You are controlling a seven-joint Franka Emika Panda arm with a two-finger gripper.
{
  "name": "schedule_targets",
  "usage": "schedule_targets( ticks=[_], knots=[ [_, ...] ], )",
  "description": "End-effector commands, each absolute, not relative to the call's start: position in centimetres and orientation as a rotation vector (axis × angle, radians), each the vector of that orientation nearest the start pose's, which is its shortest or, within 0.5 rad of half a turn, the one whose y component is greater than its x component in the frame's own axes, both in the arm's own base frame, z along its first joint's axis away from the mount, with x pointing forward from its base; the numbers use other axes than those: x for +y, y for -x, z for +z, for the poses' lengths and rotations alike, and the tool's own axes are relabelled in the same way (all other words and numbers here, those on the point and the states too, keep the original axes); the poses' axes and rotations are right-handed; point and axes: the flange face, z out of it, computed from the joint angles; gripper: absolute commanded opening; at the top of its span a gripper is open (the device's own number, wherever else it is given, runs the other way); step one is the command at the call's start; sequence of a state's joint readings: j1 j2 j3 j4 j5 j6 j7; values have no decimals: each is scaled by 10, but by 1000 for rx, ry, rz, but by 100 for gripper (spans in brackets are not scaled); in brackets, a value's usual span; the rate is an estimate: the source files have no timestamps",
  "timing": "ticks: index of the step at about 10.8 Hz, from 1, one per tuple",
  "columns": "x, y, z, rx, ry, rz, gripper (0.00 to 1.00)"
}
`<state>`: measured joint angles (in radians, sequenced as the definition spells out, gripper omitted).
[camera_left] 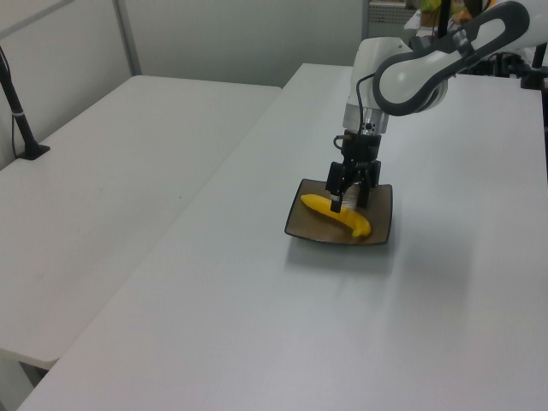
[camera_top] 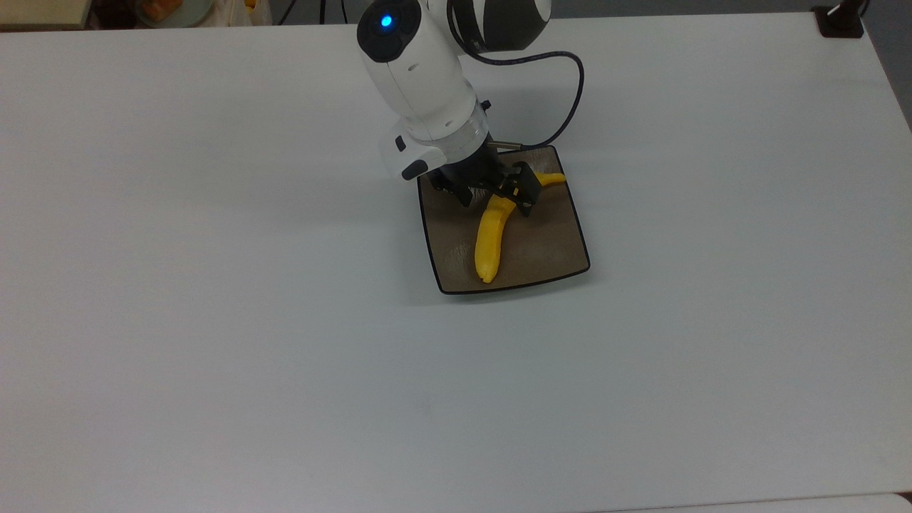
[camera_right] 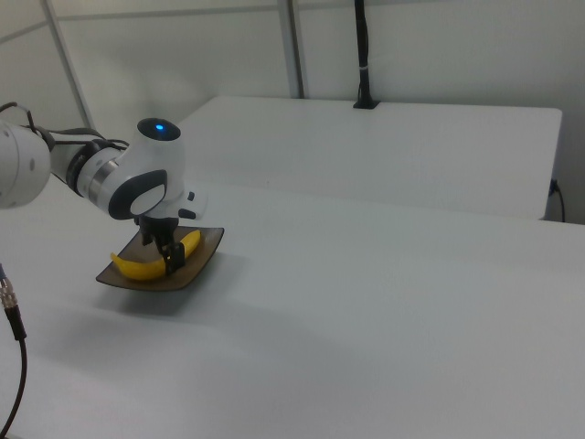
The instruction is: Bananas placed on a ceramic plate
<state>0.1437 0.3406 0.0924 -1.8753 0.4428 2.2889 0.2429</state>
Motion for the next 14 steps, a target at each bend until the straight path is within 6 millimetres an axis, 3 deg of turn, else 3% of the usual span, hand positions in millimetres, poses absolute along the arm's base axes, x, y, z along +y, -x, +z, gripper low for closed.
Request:
schedule_targets(
  ticks=[1, 3, 5, 8, 11, 14],
  knots=[
    [160, -614, 373, 392, 2719, -40, 100],
    [158, -606, 424, 331, 2731, -53, 100],
    [156, -588, 477, 182, 2857, -23, 100],
    [129, -549, 553, 135, 2949, -38, 100],
    [104, -528, 586, 106, 3064, 17, 100],
    [72, -538, 587, -25, 3137, -18, 100]
  ],
)
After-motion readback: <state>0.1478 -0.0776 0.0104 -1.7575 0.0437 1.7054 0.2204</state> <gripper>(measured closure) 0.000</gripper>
